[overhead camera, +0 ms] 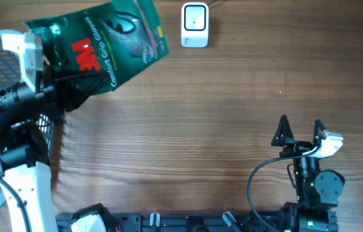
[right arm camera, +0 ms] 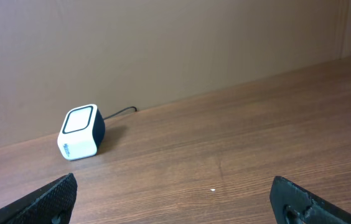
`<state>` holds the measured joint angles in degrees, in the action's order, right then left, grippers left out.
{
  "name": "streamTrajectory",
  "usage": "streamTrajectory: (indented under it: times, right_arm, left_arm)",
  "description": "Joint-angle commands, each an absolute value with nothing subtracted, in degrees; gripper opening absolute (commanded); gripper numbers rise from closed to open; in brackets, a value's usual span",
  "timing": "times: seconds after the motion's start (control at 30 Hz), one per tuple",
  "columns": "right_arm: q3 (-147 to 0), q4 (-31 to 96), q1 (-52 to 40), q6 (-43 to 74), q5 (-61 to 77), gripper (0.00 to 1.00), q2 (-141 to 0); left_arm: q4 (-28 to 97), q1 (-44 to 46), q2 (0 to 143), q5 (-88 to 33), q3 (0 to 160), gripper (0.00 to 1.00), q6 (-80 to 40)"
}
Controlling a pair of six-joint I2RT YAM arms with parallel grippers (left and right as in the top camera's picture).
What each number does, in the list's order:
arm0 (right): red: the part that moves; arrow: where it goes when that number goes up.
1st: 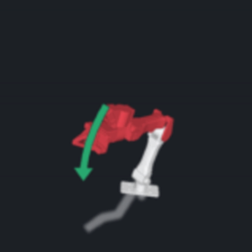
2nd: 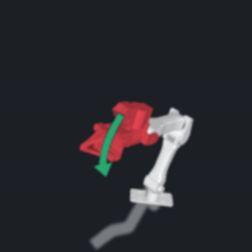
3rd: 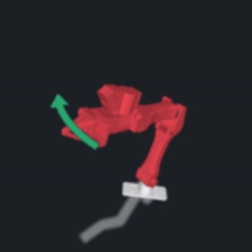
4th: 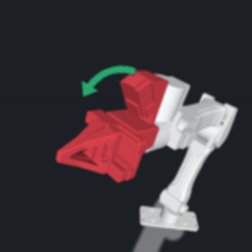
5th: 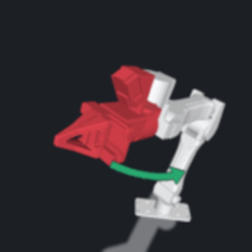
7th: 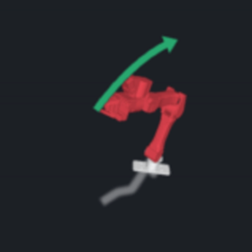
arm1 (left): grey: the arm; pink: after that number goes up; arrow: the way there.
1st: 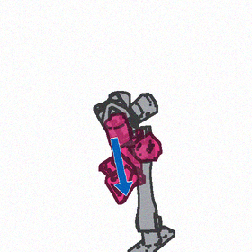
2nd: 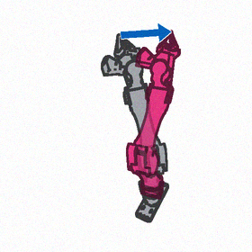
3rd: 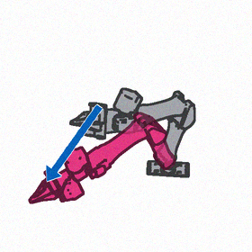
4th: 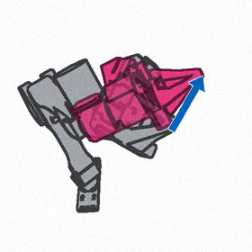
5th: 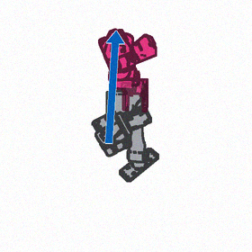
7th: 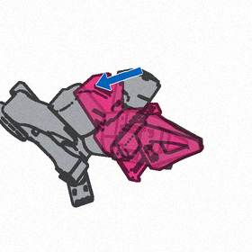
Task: Scan the item barcode
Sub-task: 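Lift the gloves pack out and carry it toward the scanner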
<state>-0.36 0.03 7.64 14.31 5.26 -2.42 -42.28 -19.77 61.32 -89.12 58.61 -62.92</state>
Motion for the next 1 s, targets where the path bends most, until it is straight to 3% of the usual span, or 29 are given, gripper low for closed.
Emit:
streamTrajectory:
  times: [0.0, 0.2, 0.4, 0.6, 0.67, 0.8, 0.87, 0.97]
  right_arm:
    - [-0.3, -0.1, 7.3, 15.2, 4.4, 1.0, -2.4]
    - [-0.3, -0.1, 7.3, 15.2, 4.4, 1.0, -2.4]
    - [-0.3, -0.1, 7.3, 15.2, 4.5, 1.0, -2.4]
    - [-0.3, -0.1, 7.3, 15.2, 4.4, 1.0, -2.4]
    - [-0.3, -0.1, 7.3, 15.1, 4.4, 1.0, -2.4]
    - [-0.3, -0.1, 7.3, 15.1, 4.4, 1.0, -2.4]
    - [-0.3, -0.1, 7.3, 15.1, 4.4, 1.0, -2.4]
    - [-0.3, -0.1, 7.3, 15.2, 4.4, 1.0, -2.4]
  left_arm:
    - [-42.4, -18.3, 62.6, -89.9, 57.3, 0.04, -60.4]
    - [-32.1, -18.2, 63.7, -83.2, 57.3, 0.04, -60.2]
    - [-29.0, -14.8, 65.4, -84.1, 57.3, 0.04, -58.1]
    - [-11.8, -8.8, 66.0, -79.7, 57.3, 0.04, -44.2]
    - [1.1, -6.4, 66.0, -72.1, 57.3, 0.04, -35.4]
    - [24.2, 1.2, 66.0, -39.5, 57.3, 0.04, -20.6]
    - [29.6, 8.0, 66.0, -22.3, 57.3, 0.04, -16.3]
    - [31.2, 16.7, 66.0, -16.8, 57.3, 0.04, -6.4]
